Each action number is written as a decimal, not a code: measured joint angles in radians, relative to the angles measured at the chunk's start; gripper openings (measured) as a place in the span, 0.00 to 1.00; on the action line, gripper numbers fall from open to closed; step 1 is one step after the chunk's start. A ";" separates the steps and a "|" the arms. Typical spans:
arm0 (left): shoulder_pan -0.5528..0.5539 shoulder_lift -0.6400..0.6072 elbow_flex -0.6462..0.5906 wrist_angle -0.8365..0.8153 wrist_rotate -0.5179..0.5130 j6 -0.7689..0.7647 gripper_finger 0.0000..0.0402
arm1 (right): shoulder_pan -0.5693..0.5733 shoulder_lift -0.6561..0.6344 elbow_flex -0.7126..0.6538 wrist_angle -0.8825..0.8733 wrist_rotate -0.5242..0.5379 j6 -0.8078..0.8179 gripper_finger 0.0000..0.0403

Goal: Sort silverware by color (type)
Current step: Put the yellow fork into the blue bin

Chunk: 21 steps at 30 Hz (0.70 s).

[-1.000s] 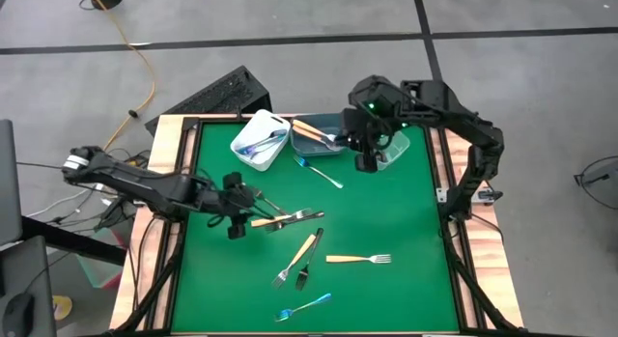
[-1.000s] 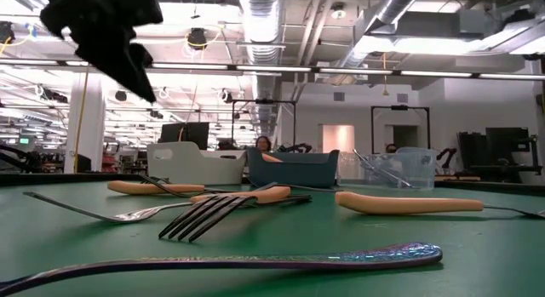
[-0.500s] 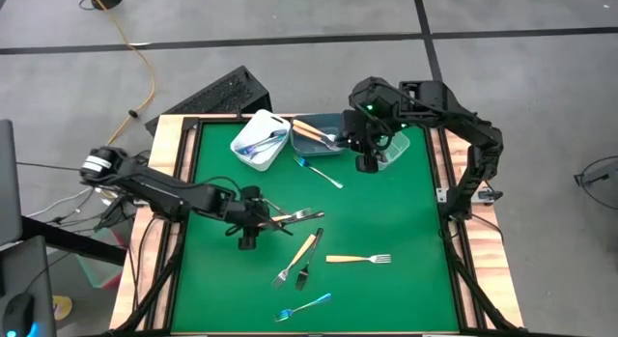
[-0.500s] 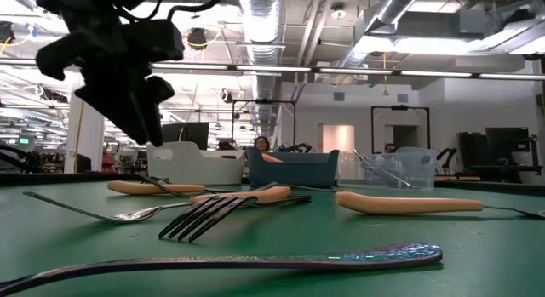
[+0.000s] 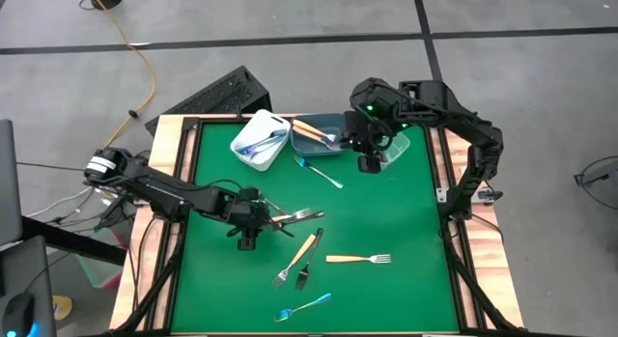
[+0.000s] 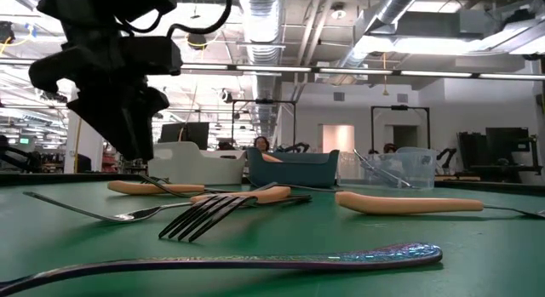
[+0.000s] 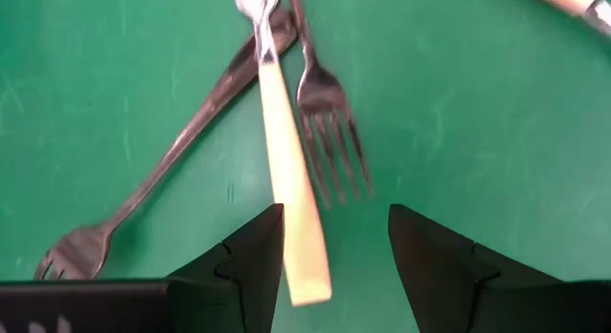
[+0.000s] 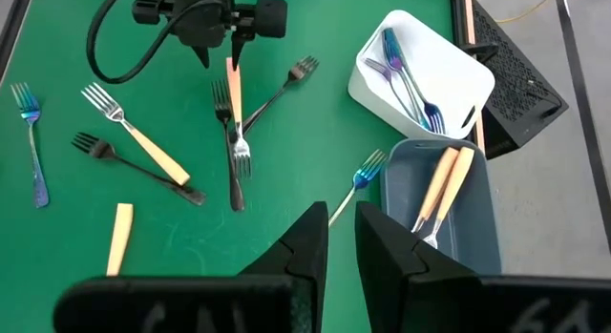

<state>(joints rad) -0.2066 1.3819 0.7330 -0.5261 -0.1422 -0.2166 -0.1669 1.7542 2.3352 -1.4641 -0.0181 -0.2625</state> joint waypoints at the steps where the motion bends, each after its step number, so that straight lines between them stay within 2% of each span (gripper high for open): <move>1: 0.000 0.000 0.000 -0.017 0.000 0.007 0.43 | 0.000 0.000 0.000 -0.001 0.000 0.000 0.18; 5: 0.009 0.000 -0.030 0.023 0.016 0.030 0.43 | 0.000 0.000 0.000 -0.002 0.000 0.000 0.18; 12: 0.037 0.000 -0.116 0.065 0.030 -0.024 0.43 | 0.000 0.000 0.000 -0.002 0.000 -0.007 0.18; 21: 0.040 0.006 -0.129 0.129 0.031 0.022 0.43 | 0.000 0.000 0.000 -0.002 0.000 -0.007 0.18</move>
<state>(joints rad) -0.1661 1.3876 0.6044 -0.3973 -0.1109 -0.1943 -0.1669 1.7542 2.3352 -1.4658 -0.0177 -0.2696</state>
